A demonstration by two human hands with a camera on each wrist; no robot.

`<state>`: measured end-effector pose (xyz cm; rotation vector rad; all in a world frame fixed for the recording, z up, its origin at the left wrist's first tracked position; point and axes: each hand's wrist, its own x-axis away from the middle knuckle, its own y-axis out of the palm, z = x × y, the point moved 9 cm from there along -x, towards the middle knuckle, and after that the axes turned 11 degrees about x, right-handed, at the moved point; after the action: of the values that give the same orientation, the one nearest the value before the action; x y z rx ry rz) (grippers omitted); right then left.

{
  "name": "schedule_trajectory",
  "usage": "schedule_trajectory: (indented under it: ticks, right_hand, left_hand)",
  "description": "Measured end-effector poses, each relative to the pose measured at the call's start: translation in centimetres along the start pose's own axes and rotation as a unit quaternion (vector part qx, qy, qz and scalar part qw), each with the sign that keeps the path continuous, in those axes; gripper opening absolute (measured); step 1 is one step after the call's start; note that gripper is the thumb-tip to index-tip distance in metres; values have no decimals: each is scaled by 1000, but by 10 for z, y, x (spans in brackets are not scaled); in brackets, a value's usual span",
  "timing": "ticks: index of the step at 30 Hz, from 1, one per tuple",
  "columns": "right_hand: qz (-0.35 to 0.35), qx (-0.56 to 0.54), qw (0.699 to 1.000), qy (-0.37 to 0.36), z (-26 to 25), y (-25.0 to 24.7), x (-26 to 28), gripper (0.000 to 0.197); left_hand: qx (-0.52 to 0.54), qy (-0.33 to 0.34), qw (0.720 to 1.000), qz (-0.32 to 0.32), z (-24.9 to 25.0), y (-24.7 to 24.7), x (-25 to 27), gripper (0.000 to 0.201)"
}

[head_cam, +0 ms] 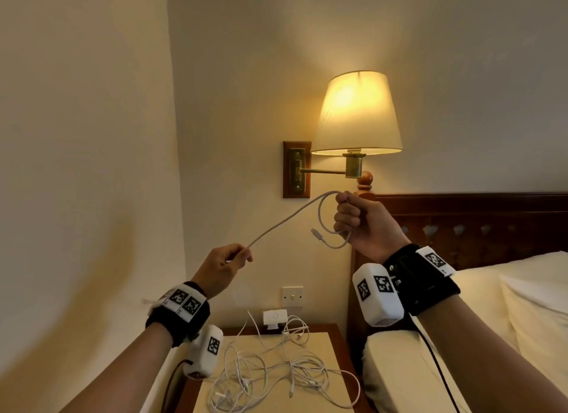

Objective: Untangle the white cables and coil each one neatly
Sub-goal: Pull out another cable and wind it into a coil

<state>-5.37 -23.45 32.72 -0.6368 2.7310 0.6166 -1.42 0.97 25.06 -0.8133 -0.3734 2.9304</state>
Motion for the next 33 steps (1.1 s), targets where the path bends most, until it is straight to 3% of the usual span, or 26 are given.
schedule_trajectory:
  ticks: [2, 5, 7, 11, 14, 18, 23, 26, 30, 33]
  right_hand:
    - [12, 56, 998, 7, 3, 2, -3, 26]
    - [31, 135, 990, -6, 5, 9, -9, 28]
    - [42, 178, 983, -26, 3, 12, -11, 28]
    - [28, 230, 972, -35, 5, 21, -11, 27]
    - [9, 265, 964, -23, 13, 26, -10, 27]
    - [-5, 303, 953, -21, 21, 35, -5, 30]
    - [-23, 254, 967, -4, 31, 44, -4, 32]
    - [-27, 211, 977, 4, 34, 47, -1, 33]
    - [-42, 164, 985, 34, 39, 49, 1, 34]
    - [-69, 68, 993, 65, 47, 55, 2, 33]
  left_hand:
    - [-101, 41, 994, -12, 18, 14, 1, 30]
    - [-223, 64, 956, -177, 54, 68, 9, 36]
    - [-219, 98, 943, -232, 87, 88, 16, 35]
    - [-146, 189, 940, -243, 145, 96, 25, 32]
    - [-142, 243, 936, -210, 162, 92, 23, 29]
    - [-196, 333, 919, -77, 174, 73, 14, 22]
    - [-254, 339, 905, 45, 165, 57, 9, 21]
    - [-255, 307, 915, 59, 151, 52, 2, 20]
    - [-158, 249, 955, 41, 133, 47, -7, 26]
    - [-134, 238, 961, 33, 130, 47, -11, 32]
